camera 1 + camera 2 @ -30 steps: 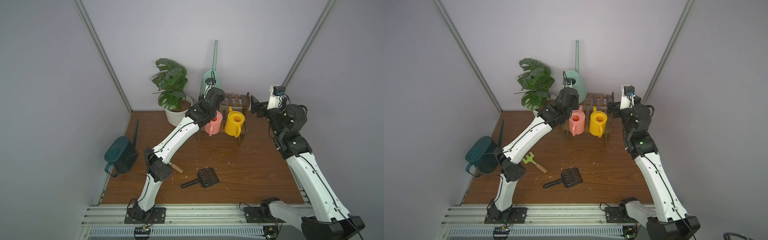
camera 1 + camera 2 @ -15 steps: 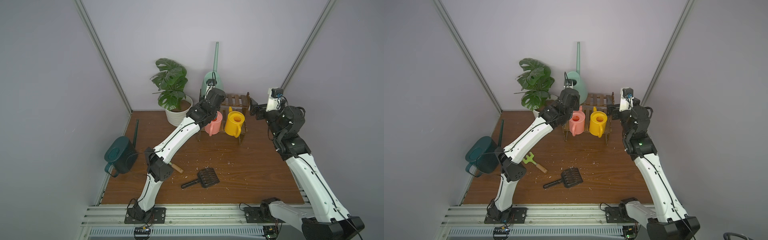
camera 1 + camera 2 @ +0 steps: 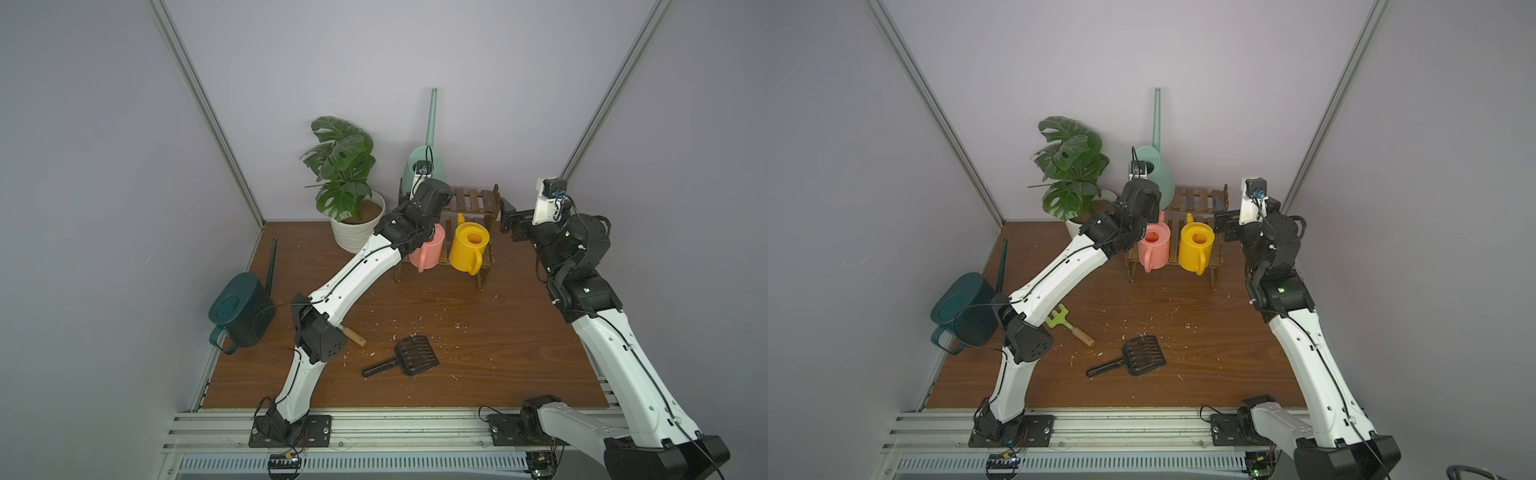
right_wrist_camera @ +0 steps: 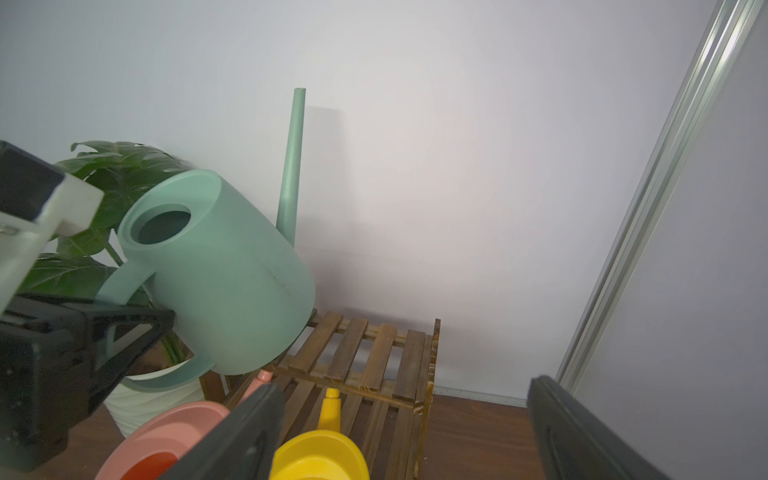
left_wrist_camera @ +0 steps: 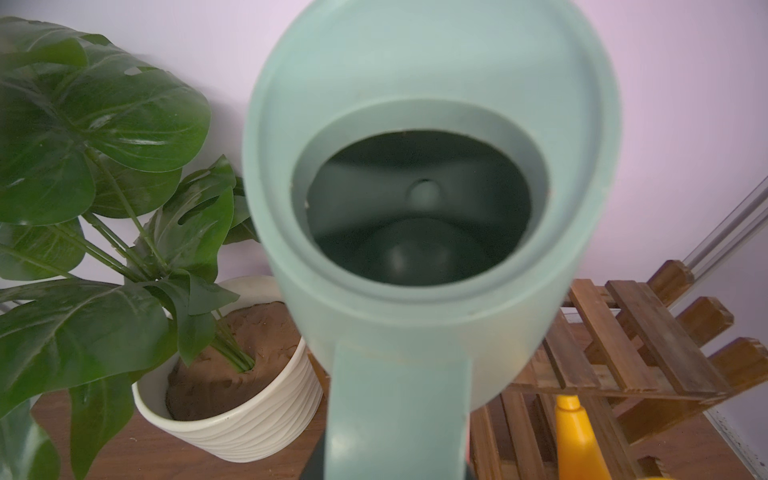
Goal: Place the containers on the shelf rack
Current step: 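Place the container on the shelf.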
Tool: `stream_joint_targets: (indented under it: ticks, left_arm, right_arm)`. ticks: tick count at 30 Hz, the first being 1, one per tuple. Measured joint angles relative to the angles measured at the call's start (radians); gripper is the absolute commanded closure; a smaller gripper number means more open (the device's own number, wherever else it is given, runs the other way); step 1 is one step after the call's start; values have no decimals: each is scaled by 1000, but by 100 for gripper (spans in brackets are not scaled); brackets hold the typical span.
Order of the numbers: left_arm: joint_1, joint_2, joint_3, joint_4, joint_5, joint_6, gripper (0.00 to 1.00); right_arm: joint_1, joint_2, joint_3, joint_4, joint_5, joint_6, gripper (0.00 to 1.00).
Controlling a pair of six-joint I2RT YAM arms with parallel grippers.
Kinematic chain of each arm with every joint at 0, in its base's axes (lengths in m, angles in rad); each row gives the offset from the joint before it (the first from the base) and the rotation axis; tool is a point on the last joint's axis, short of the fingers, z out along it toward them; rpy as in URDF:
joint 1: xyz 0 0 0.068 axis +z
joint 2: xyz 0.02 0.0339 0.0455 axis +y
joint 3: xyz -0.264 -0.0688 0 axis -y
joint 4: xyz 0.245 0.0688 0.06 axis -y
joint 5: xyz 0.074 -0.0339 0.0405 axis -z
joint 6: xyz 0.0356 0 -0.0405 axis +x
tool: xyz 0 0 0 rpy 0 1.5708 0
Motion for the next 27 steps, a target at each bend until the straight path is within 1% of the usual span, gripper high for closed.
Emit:
stream_joint_targets:
  ticks: [5,19,22,27]
  left_arm:
    - [0,2,0,21,-2,-7,63]
    - [9,2,0,61,-1,-14,61]
    - [9,2,0,68,16,-22,58]
    - [11,2,0,79,56,-40,57]
  right_arm:
    - [-3,0,0,0,-1,0,6]
    - [-5,-5,-16,0,-3,0,5]
    - [-6,-5,-16,0,-4,0,5]
    - [-8,-5,-16,0,-5,0,5]
